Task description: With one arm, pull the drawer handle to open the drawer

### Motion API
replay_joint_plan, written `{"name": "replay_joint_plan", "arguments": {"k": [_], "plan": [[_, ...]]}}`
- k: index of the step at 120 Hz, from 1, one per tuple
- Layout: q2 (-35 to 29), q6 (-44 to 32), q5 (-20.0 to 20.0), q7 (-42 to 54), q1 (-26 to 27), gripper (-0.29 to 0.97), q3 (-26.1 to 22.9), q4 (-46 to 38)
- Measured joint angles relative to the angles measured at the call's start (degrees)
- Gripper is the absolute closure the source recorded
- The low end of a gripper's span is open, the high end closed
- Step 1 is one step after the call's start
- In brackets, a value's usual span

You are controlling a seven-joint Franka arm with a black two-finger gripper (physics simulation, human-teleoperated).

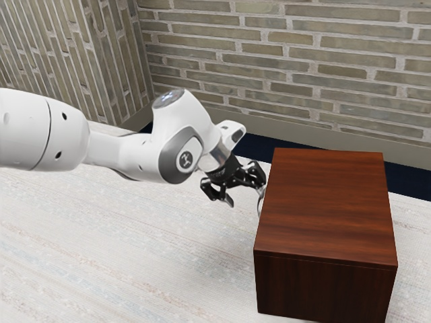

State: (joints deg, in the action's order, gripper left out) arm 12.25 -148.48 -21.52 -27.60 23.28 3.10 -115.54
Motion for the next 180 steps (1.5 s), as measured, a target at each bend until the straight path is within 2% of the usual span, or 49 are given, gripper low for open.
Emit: {"name": "replay_joint_plan", "arguments": {"k": [91, 180], "plan": [[-0.39, 1.49, -0.11, 1.45, -0.41, 0.12, 0.19, -1.69], [-5.56, 4.38, 0.43, 4.55, -1.6, 0.12, 4.67, -6.77]]}}
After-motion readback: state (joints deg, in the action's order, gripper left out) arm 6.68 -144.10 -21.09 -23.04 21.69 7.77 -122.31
